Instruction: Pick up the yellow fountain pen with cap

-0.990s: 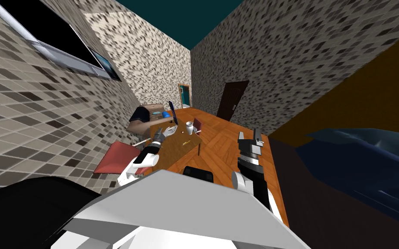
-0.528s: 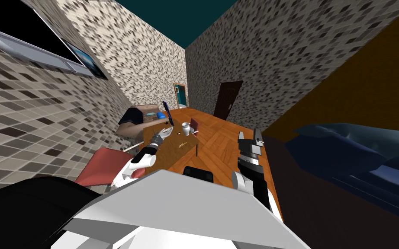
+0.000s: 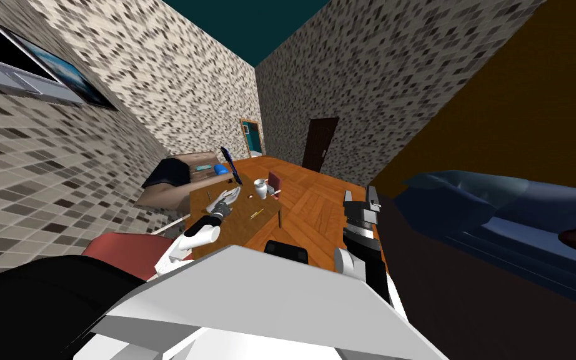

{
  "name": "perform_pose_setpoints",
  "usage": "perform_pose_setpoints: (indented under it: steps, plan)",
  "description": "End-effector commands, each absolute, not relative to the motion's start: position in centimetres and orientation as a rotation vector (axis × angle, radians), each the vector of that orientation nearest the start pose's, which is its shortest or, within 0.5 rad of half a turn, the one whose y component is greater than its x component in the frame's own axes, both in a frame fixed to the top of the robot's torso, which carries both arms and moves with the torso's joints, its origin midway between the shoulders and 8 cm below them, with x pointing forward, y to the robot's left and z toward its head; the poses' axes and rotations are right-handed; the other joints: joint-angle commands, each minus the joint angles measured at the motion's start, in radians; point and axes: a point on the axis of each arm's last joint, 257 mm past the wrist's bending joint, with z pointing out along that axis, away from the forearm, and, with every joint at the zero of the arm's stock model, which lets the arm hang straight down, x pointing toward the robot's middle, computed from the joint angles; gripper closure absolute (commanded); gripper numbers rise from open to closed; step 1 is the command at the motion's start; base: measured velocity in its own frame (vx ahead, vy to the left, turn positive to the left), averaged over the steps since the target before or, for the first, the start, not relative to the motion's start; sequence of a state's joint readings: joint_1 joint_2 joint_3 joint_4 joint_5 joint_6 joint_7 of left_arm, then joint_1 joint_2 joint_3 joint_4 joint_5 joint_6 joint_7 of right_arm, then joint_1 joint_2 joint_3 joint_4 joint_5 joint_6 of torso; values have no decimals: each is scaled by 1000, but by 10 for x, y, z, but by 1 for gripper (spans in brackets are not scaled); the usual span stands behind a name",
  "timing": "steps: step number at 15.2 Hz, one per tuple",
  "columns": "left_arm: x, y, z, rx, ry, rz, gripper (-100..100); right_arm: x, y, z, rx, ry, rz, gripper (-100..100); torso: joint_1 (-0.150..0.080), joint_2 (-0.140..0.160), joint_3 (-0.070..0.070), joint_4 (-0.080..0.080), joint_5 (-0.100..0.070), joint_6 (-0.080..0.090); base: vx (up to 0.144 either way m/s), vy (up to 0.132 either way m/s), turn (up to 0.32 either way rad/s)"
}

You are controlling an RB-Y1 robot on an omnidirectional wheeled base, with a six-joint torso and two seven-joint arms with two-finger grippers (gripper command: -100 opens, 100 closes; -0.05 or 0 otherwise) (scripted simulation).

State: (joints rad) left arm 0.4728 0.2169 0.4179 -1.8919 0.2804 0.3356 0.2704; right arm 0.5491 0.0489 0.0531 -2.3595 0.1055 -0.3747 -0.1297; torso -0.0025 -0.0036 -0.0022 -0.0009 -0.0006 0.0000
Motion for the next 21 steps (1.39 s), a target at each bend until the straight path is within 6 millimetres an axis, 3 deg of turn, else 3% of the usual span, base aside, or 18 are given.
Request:
perform_pose_setpoints:
  steps: [1, 2, 3, 6, 7, 9, 10, 12, 13, 15, 16, 18, 19, 21]
  plan:
    - [316, 546, -310, -1884, 852, -752, -100, 349, -264, 20, 763, 653, 1361, 0, 0, 0, 0, 0, 0, 0, 61, -17, -241]
    - [314, 545, -315, -1903, 859, -739, -100, 349, -264, 20, 763, 653, 1361, 0, 0, 0, 0, 0, 0, 1, 68, -13, -228]
    - [300, 558, -329, -1961, 823, -707, -100, 349, -264, 20, 763, 653, 1361, 0, 0, 0, 0, 0, 0, 0, 84, -29, -283]
    - [295, 556, -337, -1995, 835, -685, -100, 349, -264, 20, 763, 653, 1361, 0, -1, -1, -1, 0, 0, 0, 62, -17, -75]
    - [279, 567, -352, -2059, 798, -648, -100, 349, -264, 20, 763, 653, 1361, 0, 0, 0, 0, 0, 0, 0, 45, -11, -151]
    - [275, 565, -358, -2085, 806, -632, -100, 349, -264, 20, 763, 653, 1361, 0, 0, 0, 0, 0, 0, 1, 54, -8, -178]
    - [259, 574, -371, -2145, 764, -598, -100, 349, -264, 20, 763, 653, 1361, 0, 0, 1, 0, 0, 0, 0, 60, -8, -186]
    - [254, 572, -378, -2173, 772, -579, -100, 349, -264, 20, 763, 653, 1361, 0, 1, 0, 0, 0, 0, 0, 58, 4, -138]
    - [237, 579, -390, -2232, 727, -547, -100, 349, -264, 20, 763, 653, 1361, 0, 1, 0, 0, 0, 0, 0, 68, -5, -157]
    - [232, 577, -396, -2260, 734, -527, -100, 349, -264, 20, 763, 653, 1361, 0, 0, -1, 0, 0, 0, 0, 66, -6, -146]
    - [214, 582, -409, -2326, 689, -490, -100, 349, -264, 20, 763, 653, 1361, 0, 0, 0, 0, 0, 0, 0, 71, -7, -179]
    - [210, 579, -413, -2346, 693, -477, -100, 349, -264, 20, 763, 653, 1361, 0, 0, -1, 0, 0, 0, 0, 58, -1, -137]
    - [192, 583, -425, -2407, 644, -442, -100, 349, -264, 20, 763, 653, 1361, 0, 0, 0, 0, 0, 0, 0, 62, 7, -196]
    - [189, 580, -429, -2428, 649, -427, -100, 349, -264, 20, 763, 653, 1361, 0, 1, 0, 0, 0, 0, 0, 57, 10, -136]
